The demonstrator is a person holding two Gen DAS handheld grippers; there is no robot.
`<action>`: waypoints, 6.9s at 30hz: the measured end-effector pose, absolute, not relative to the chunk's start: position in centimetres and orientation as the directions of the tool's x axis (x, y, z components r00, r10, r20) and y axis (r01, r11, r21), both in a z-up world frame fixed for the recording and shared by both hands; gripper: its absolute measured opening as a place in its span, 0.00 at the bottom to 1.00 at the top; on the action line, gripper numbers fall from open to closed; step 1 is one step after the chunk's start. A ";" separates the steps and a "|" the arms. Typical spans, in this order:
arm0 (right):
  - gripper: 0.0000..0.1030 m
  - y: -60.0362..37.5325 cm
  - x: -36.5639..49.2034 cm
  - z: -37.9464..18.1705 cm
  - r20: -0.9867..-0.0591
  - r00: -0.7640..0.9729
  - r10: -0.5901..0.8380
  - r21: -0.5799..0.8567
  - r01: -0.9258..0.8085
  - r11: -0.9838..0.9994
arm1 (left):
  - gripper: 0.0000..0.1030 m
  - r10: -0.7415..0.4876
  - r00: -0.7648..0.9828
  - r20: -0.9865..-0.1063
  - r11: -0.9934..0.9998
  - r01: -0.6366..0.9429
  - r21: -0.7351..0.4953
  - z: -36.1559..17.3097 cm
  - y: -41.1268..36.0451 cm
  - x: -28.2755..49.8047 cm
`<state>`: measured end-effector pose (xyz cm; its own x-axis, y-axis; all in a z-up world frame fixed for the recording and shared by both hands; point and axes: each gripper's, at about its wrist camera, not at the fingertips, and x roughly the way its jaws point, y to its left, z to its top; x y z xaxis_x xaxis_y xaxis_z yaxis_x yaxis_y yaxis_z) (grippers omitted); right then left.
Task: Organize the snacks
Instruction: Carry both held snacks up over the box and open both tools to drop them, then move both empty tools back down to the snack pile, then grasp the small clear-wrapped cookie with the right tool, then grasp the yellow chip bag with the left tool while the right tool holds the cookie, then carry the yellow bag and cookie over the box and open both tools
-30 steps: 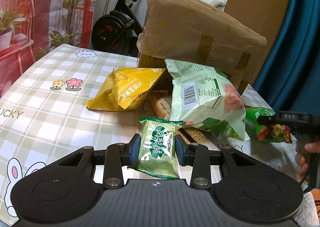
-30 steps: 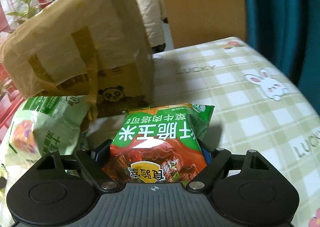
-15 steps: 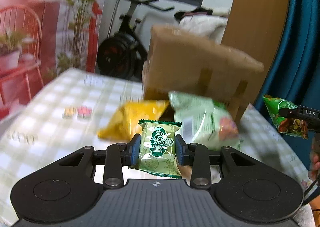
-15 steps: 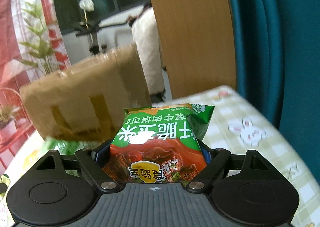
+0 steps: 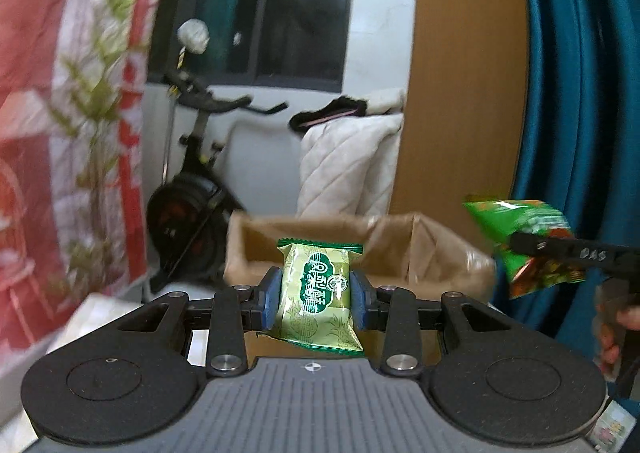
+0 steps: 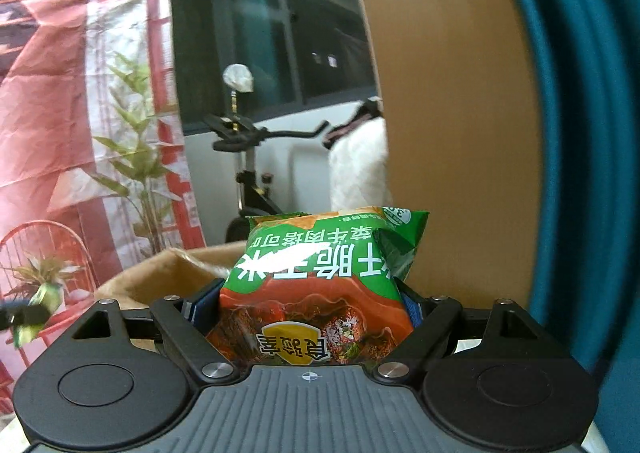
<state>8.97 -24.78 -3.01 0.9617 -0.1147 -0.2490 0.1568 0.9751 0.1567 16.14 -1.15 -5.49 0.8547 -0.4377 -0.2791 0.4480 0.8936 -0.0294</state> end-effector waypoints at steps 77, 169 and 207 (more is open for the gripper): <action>0.46 -22.5 13.7 -22.1 -0.729 0.675 0.108 0.062 -0.092 0.994 | 0.58 -0.298 0.773 -0.560 0.954 0.217 -0.207 -15.3 1.6 17.4; 0.14 -20.0 7.6 -14.9 -0.536 0.833 0.141 0.187 -0.046 0.981 | 0.81 -0.275 0.765 -0.582 0.916 0.392 0.083 -20.5 0.7 17.2; 0.14 -21.1 8.5 -7.8 -0.372 0.909 0.188 0.191 -0.123 0.974 | 0.70 -0.299 0.891 -0.342 0.946 0.324 0.014 -7.4 5.6 13.2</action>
<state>8.51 -21.07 -7.79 0.9090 0.1880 -0.3720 -0.1232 0.9738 0.1910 13.18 5.62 -7.39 0.8906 -0.2993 -0.3423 0.3235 0.9461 0.0144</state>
